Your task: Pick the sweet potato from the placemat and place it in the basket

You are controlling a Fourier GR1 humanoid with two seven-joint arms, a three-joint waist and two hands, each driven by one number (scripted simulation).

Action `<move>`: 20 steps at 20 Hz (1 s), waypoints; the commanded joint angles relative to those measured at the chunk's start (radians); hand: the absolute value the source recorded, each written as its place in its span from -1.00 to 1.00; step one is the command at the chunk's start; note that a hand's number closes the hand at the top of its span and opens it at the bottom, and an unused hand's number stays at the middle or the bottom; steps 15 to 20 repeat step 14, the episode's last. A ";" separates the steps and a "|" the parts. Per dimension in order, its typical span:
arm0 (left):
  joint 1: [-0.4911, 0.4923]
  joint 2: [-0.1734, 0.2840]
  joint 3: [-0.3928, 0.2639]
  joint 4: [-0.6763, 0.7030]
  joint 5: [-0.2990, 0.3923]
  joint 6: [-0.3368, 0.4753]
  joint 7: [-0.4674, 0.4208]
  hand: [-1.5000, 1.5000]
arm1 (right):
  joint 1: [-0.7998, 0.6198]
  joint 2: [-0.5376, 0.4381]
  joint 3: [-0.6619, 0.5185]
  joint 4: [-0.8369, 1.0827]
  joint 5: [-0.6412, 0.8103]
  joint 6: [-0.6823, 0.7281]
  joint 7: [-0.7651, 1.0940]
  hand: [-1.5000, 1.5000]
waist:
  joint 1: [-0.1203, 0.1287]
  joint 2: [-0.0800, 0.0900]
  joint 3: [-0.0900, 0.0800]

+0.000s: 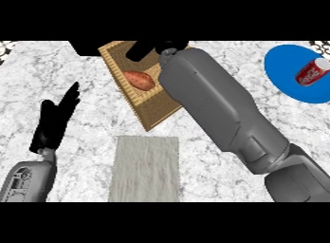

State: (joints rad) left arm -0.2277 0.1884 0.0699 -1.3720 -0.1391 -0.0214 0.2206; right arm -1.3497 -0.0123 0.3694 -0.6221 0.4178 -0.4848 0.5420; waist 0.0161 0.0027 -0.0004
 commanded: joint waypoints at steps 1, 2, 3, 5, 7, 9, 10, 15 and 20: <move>0.029 0.017 0.017 -0.003 0.003 -0.005 -0.024 0.00 | 0.064 -0.021 -0.038 -0.040 0.031 -0.153 -0.001 -1.00 | -0.014 -0.004 0.000; -0.005 0.021 0.029 0.021 0.027 -0.028 -0.013 0.00 | 0.064 -0.046 -0.059 -0.062 0.019 -0.129 0.004 -1.00 | -0.019 -0.004 0.000; 0.017 0.016 0.030 -0.001 0.009 0.002 -0.013 0.00 | 0.097 -0.086 -0.061 -0.132 0.009 -0.093 0.040 -1.00 | -0.032 -0.011 0.001; 0.015 -0.005 0.003 -0.032 0.005 0.000 0.021 0.00 | 0.130 -0.102 -0.065 -0.150 0.028 -0.081 0.076 -1.00 | -0.026 -0.009 0.001; -0.011 0.016 0.030 0.003 0.009 0.001 0.027 0.00 | 0.145 -0.138 -0.130 -0.217 -0.025 -0.098 0.087 -1.00 | -0.035 -0.010 0.001; 0.056 -0.033 -0.008 -0.005 -0.015 0.027 -0.033 0.00 | 0.238 -0.217 -0.154 -0.257 -0.052 -0.054 0.031 -1.00 | -0.035 -0.009 0.001; 0.071 0.016 0.026 -0.046 0.015 -0.009 -0.024 0.00 | 0.286 -0.271 -0.166 -0.317 -0.085 0.009 0.022 -1.00 | -0.040 -0.014 0.002; 0.010 0.017 0.041 -0.014 0.012 0.005 0.015 0.00 | 0.402 -0.377 -0.222 -0.490 -0.129 0.064 0.016 -1.00 | -0.042 -0.010 0.001; 0.010 0.017 0.041 -0.014 0.012 0.005 0.015 0.00 | 0.402 -0.377 -0.222 -0.490 -0.129 0.064 0.016 -1.00 | -0.042 -0.010 0.001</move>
